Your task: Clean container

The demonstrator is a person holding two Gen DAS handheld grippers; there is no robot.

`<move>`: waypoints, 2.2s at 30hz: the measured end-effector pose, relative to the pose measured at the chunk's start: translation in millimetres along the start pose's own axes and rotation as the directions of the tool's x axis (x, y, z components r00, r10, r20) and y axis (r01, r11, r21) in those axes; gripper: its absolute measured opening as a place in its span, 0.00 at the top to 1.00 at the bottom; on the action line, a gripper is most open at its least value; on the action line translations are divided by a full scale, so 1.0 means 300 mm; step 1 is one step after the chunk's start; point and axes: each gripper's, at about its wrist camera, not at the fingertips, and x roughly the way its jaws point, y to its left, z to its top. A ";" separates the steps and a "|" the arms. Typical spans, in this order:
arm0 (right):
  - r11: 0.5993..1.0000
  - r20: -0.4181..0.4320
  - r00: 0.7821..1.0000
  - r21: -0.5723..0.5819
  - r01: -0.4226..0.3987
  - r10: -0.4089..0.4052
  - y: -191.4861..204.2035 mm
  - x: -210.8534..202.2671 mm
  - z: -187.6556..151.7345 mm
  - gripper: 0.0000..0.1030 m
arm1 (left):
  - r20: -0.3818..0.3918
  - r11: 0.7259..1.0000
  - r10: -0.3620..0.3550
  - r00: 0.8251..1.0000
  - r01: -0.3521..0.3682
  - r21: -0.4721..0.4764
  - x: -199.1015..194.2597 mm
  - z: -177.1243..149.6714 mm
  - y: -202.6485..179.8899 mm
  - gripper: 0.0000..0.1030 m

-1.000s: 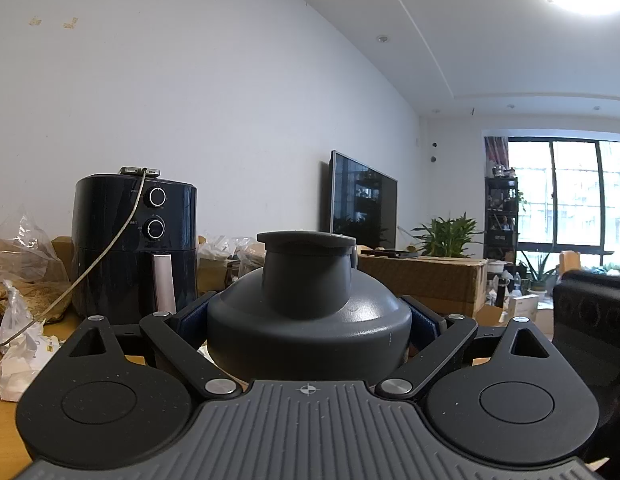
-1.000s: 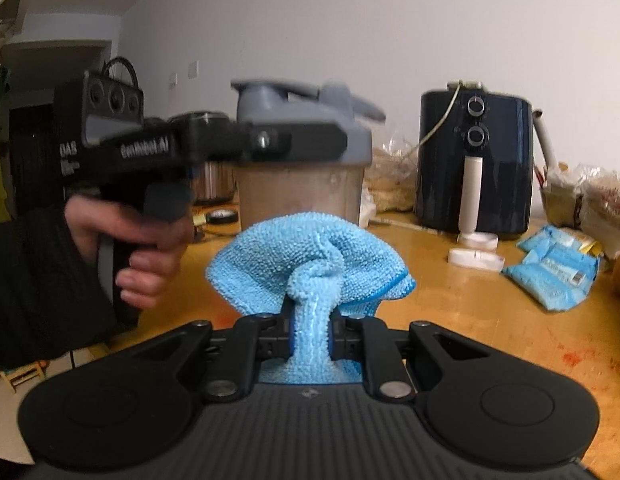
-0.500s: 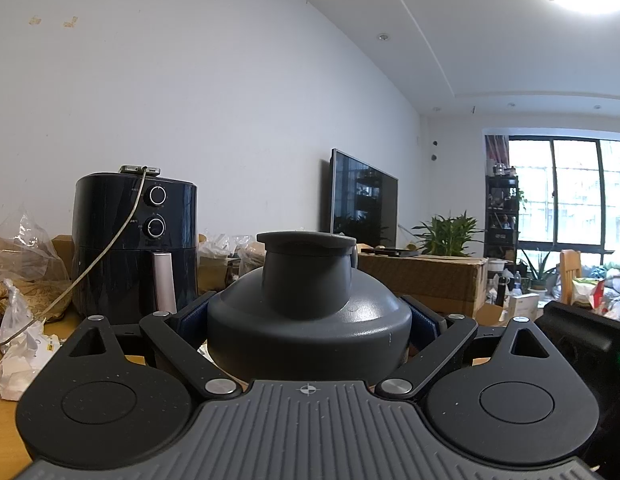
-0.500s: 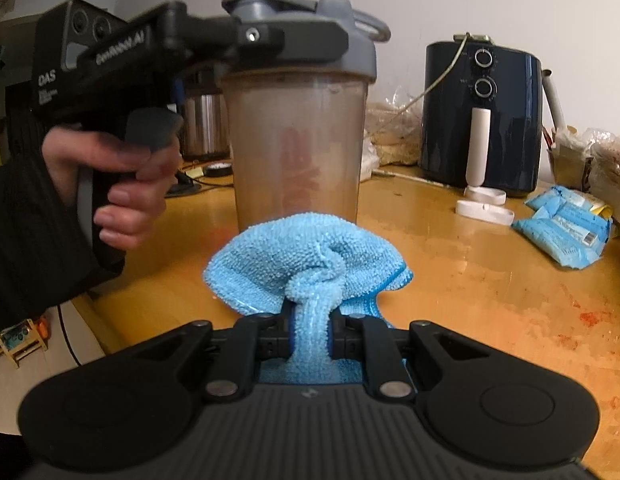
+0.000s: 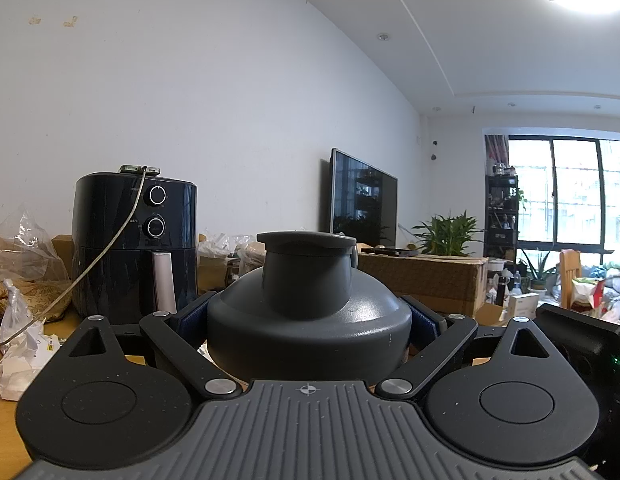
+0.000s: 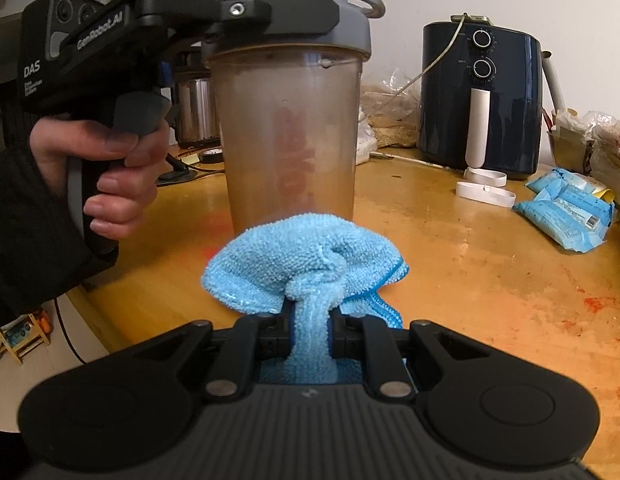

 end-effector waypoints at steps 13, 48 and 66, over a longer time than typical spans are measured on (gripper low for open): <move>1.000 0.075 0.997 0.016 -0.013 0.012 0.007 -0.045 0.026 0.93 | -0.010 1.000 0.002 1.000 -0.002 0.000 0.005 0.006 0.006 0.08; 0.999 0.292 0.956 0.037 -0.033 0.020 0.012 -0.171 0.122 0.93 | -0.027 1.000 0.022 0.999 -0.022 0.002 0.015 0.015 0.005 0.07; 1.000 0.251 0.968 0.012 -0.001 -0.002 0.028 -0.167 0.130 0.92 | -0.024 1.000 0.021 0.999 -0.021 0.007 0.016 0.016 0.002 0.07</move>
